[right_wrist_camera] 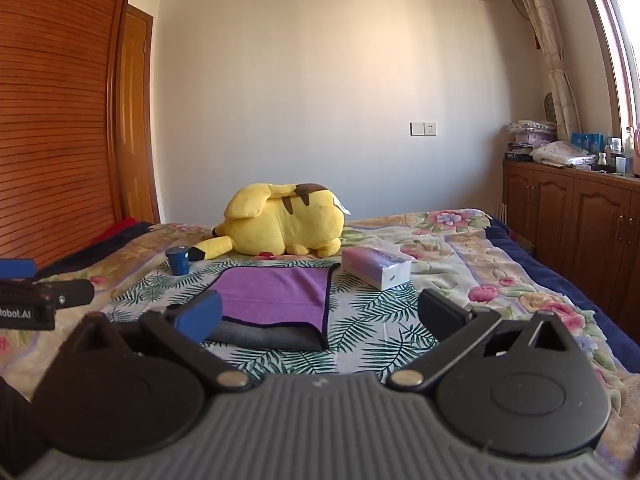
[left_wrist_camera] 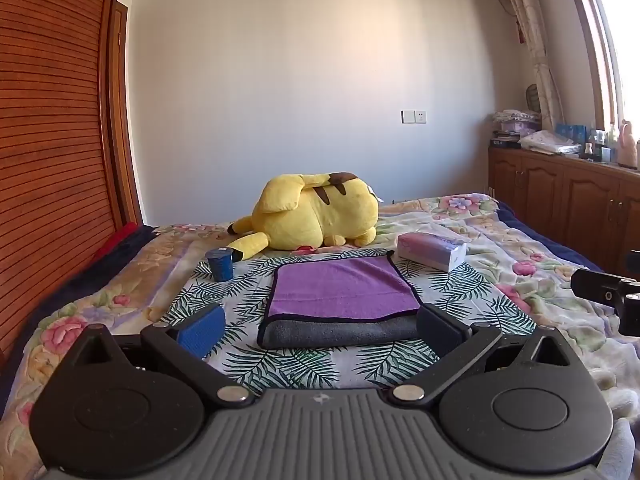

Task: Fold towel

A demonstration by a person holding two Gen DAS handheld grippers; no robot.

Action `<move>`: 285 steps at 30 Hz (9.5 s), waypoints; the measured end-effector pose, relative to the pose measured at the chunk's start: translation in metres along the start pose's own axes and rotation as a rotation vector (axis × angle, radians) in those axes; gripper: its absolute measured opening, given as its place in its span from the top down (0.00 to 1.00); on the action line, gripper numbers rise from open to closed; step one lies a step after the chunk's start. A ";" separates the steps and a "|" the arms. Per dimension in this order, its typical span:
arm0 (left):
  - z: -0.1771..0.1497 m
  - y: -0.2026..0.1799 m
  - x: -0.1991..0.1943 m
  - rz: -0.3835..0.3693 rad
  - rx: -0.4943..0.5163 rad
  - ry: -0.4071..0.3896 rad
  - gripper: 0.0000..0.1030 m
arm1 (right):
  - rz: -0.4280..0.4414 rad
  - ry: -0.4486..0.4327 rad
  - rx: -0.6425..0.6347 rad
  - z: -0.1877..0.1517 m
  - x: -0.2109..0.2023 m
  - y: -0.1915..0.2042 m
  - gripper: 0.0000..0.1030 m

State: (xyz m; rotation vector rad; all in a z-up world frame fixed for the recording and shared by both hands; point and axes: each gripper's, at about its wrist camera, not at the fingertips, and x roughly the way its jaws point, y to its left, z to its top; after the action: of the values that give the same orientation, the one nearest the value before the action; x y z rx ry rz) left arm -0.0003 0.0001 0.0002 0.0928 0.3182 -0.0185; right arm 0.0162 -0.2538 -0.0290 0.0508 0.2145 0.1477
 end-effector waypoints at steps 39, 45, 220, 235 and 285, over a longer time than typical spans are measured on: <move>0.000 0.002 0.000 0.009 0.014 0.005 0.16 | 0.001 0.009 0.004 -0.004 0.002 -0.002 0.00; 0.000 0.001 0.000 0.010 0.013 0.008 0.16 | -0.003 0.012 0.004 -0.004 0.004 -0.002 0.00; -0.049 0.096 0.307 -0.159 -0.058 0.416 1.00 | 0.204 0.662 -0.111 -0.038 0.282 0.005 0.91; -0.031 0.095 0.292 -0.186 -0.054 0.327 1.00 | 0.198 0.540 -0.154 -0.024 0.273 0.005 0.97; 0.075 0.092 0.429 -0.194 0.152 0.179 1.00 | 0.186 0.291 -0.358 0.049 0.393 0.007 0.97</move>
State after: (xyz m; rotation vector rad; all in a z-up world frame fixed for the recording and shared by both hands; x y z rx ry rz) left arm 0.4336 0.0833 -0.0550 0.2154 0.5038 -0.2276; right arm 0.4053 -0.1887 -0.0630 -0.3100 0.4709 0.3773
